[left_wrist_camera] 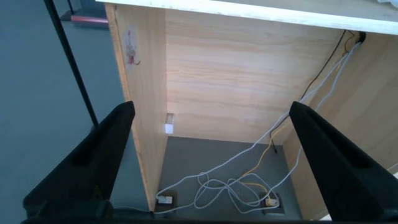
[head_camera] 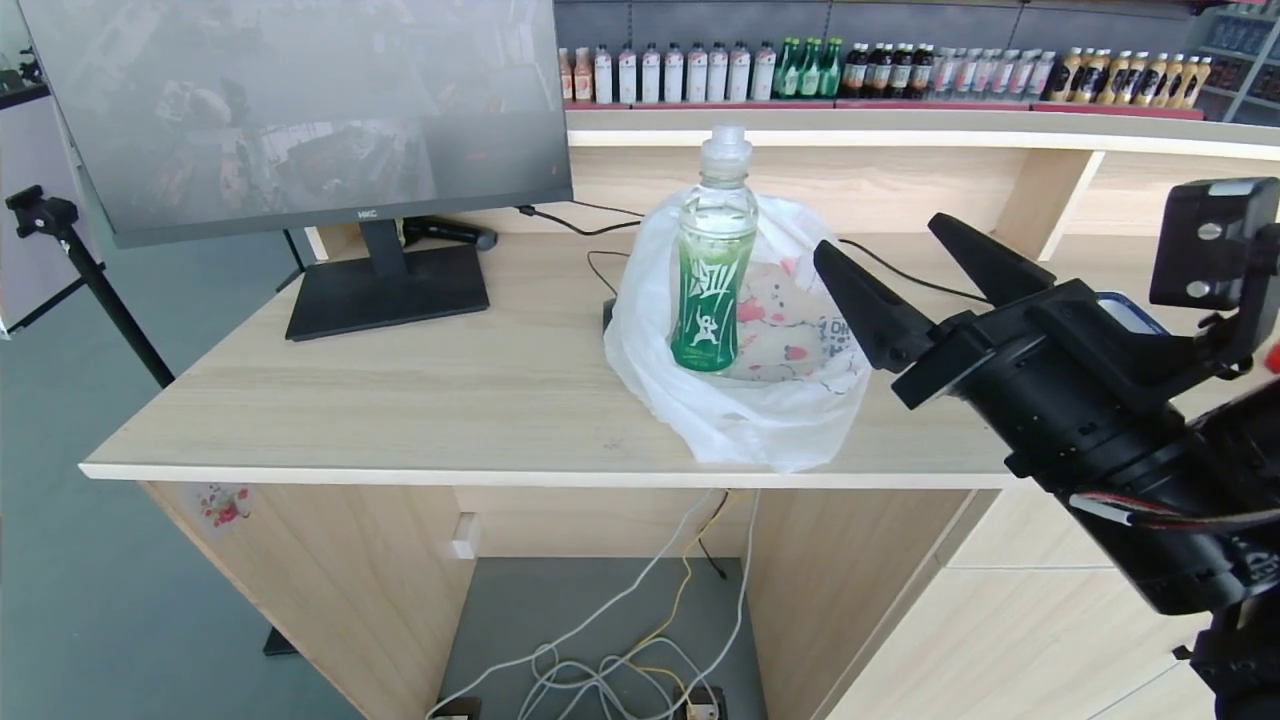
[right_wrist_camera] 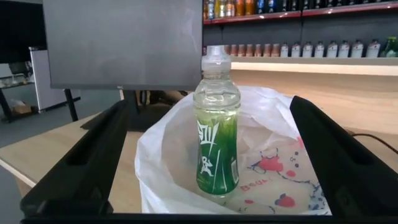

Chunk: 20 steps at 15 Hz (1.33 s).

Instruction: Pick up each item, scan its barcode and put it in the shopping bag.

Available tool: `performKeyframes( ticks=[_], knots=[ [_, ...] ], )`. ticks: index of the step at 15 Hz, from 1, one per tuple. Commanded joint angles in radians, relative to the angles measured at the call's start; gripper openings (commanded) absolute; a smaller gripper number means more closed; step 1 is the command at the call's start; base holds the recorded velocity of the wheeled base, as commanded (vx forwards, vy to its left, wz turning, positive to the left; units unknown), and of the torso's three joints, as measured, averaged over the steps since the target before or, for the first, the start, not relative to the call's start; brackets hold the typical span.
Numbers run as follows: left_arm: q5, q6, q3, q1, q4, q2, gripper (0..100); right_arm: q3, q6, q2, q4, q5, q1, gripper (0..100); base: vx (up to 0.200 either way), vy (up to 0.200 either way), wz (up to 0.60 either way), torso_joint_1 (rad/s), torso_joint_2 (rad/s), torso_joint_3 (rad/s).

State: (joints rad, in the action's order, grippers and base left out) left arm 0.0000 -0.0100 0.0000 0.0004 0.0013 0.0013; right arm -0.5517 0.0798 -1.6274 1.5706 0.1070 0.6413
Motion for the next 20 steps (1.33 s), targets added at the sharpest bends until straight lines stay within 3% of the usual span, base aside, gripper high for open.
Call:
performKeyframes(
  ticks=[1,5,10,20],
  knots=[
    [0.000,-0.002,0.000,0.001,0.000,0.000,100,0.019,0.000,0.001,0.000,0.000,-0.002,100,0.000,-0.200,0.00,0.002,0.00,0.002],
    [0.000,-0.002,0.000,0.001,0.000,0.000,100,0.093,0.000,0.063,0.000,0.000,-0.017,100,0.000,-0.200,0.00,0.006,0.00,0.002],
    [0.000,-0.005,0.000,0.001,0.000,0.000,100,0.085,0.000,0.109,0.000,0.000,-0.068,100,0.000,-0.200,0.00,-0.002,0.00,0.001],
    [0.000,-0.005,0.000,0.001,0.000,0.000,100,0.111,0.000,0.095,0.000,0.000,-0.083,100,0.000,-0.200,0.00,0.002,0.00,0.007]
  ],
)
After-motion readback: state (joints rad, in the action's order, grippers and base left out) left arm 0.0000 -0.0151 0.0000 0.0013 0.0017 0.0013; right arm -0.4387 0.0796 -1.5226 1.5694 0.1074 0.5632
